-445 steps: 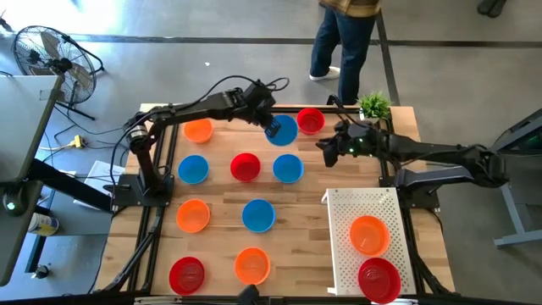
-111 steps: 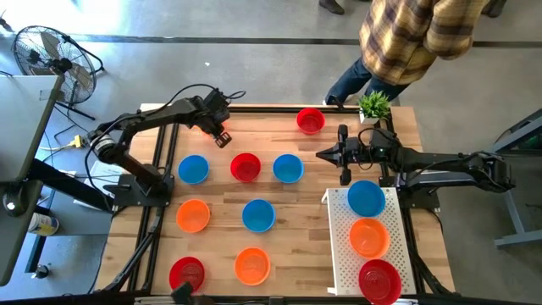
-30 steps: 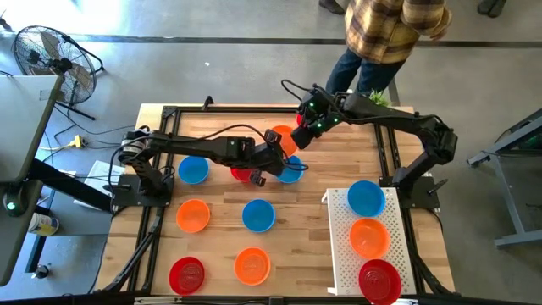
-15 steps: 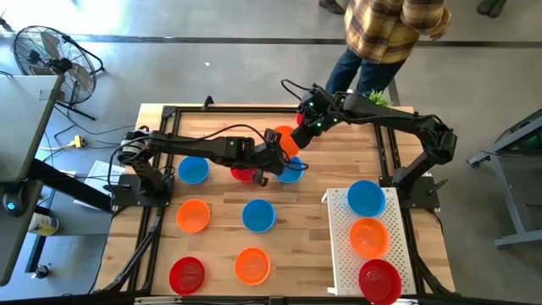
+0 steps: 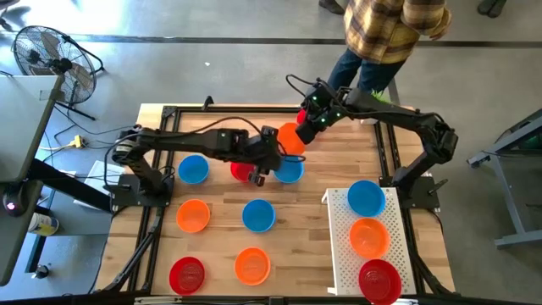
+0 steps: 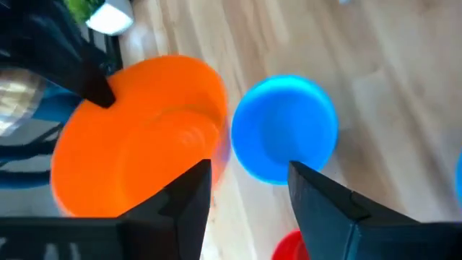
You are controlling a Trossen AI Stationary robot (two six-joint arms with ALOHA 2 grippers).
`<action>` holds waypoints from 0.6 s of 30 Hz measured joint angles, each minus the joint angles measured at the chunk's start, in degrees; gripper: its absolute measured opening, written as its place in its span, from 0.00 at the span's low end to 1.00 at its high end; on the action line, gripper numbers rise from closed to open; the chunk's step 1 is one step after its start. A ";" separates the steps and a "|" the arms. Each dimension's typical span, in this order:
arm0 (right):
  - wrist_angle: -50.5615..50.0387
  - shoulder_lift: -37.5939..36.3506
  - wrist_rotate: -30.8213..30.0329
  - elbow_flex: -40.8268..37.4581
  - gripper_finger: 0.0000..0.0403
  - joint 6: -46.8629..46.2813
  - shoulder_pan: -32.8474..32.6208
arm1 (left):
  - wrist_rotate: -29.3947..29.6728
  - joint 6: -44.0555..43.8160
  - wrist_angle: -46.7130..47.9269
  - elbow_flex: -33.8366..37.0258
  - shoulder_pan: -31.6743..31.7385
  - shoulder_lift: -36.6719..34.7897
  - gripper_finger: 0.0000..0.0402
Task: Pick & Place Mini bowls
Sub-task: Stack the orange bowl on top of the other orange bowl on the shelf
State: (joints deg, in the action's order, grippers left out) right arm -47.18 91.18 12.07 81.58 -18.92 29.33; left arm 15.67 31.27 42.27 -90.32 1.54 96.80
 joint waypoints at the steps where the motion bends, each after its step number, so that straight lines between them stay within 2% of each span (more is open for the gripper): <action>1: -0.45 0.00 -0.03 0.00 0.00 0.61 0.48 | -0.63 -0.67 -0.17 -0.02 0.02 -0.72 0.44; 5: -1.34 0.00 0.26 0.00 0.00 2.84 2.22 | -5.20 -3.97 -1.61 0.00 1.51 -2.82 0.43; 9: -2.42 0.00 0.45 0.00 0.00 4.95 3.22 | -11.50 -7.61 -5.44 1.18 4.45 -5.79 0.35; 12: -3.70 0.00 0.95 0.00 0.00 6.12 3.90 | -13.29 -9.49 -9.41 6.42 6.56 -8.48 0.28; 18: -4.98 -0.02 1.53 0.00 0.00 7.43 5.05 | -14.51 -14.78 -23.26 18.32 9.60 -14.47 0.15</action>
State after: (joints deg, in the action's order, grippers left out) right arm -52.15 91.15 13.60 81.58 -11.49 34.38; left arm 1.16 16.49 19.02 -72.00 11.14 82.33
